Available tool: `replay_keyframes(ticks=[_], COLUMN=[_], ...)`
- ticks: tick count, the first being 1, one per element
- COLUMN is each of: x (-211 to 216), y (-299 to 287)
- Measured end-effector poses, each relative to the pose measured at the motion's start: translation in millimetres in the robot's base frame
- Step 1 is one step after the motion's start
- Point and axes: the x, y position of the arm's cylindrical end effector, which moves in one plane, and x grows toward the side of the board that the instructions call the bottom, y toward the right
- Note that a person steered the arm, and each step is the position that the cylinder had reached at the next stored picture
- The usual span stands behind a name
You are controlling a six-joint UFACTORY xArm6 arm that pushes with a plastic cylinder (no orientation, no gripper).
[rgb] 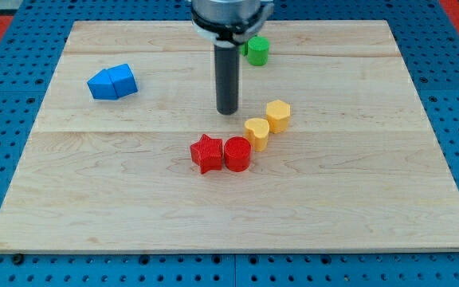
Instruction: Separate the green circle with green star close to the yellow hexagon
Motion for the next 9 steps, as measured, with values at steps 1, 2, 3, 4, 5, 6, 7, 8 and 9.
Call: replay_keyframes(ticks=[1,2,3,4,5,6,7,8,9], x=[-43.8,-93.1,-117.8,-129.3,-138.2,-136.7,-136.7,-127.0,-108.1], y=[-1.9,-1.9,5.1,43.1,70.1,93.6,115.2,120.9,120.9])
